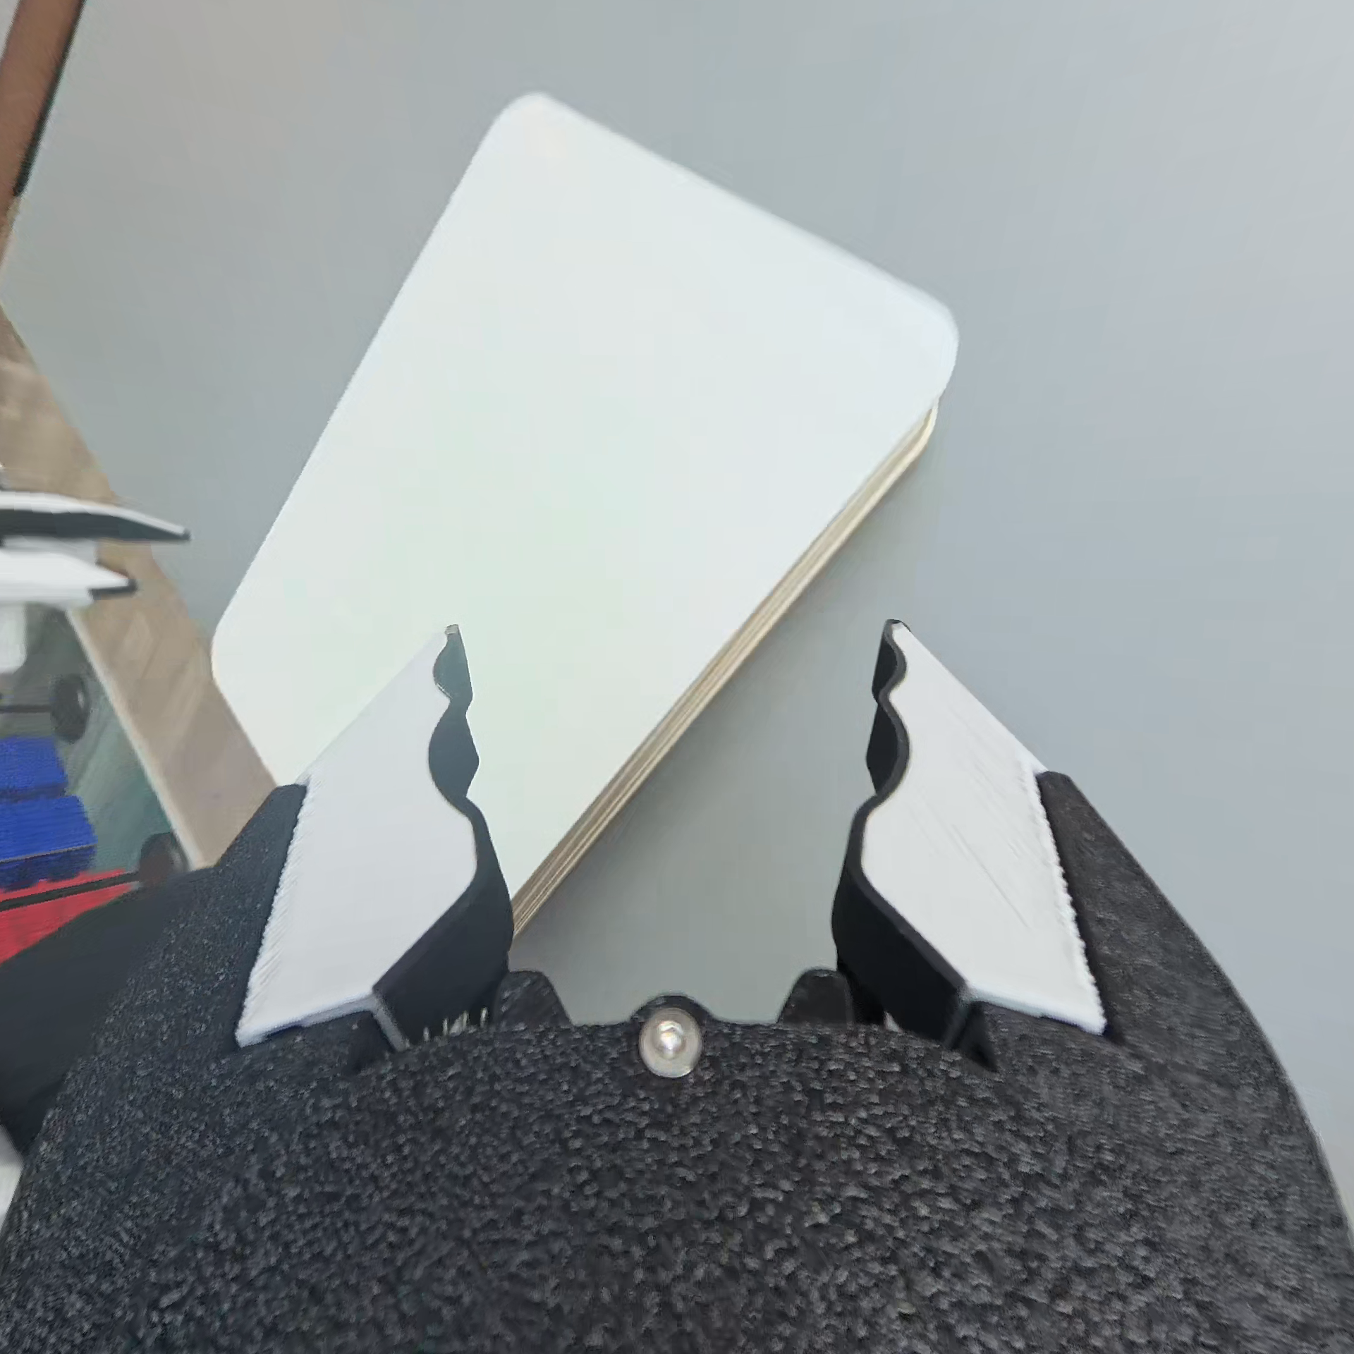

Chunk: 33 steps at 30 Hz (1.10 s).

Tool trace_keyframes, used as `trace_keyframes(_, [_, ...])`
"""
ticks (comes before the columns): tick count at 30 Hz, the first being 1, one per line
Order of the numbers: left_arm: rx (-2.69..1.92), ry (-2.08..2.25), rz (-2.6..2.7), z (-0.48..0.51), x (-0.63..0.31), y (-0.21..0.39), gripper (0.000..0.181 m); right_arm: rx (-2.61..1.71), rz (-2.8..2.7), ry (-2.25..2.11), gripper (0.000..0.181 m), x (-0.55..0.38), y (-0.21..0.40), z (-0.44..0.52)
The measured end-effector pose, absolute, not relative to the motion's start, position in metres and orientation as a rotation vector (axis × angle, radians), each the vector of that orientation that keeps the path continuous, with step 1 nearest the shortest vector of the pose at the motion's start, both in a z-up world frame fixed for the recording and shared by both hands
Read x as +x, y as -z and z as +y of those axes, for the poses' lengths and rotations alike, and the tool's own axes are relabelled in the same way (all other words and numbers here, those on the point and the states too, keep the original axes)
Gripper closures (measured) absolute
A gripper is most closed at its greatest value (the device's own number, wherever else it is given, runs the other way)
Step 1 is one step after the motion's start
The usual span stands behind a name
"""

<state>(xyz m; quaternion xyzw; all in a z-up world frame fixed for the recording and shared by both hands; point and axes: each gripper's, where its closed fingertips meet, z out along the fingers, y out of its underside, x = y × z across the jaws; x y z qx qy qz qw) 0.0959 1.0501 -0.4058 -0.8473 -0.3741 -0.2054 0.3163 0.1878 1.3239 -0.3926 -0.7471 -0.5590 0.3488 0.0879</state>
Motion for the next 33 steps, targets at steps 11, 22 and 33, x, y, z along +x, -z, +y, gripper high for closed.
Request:
trace_keyframes(11, [-2.585,0.738,-0.648,1.061,0.149,0.433,0.100,-2.628,-1.525,-1.049,0.050,0.275,0.437,1.163])
trace_keyframes(22, [-2.796,0.575,-0.482,1.058,0.169,0.440,0.073,-2.555,-1.562,-0.859,0.027,0.263,0.447,1.127])
trace_keyframes(33, [-2.677,0.667,-0.569,1.054,0.162,0.435,0.092,-2.527,-1.452,-0.880,0.036,0.262,0.447,1.137])
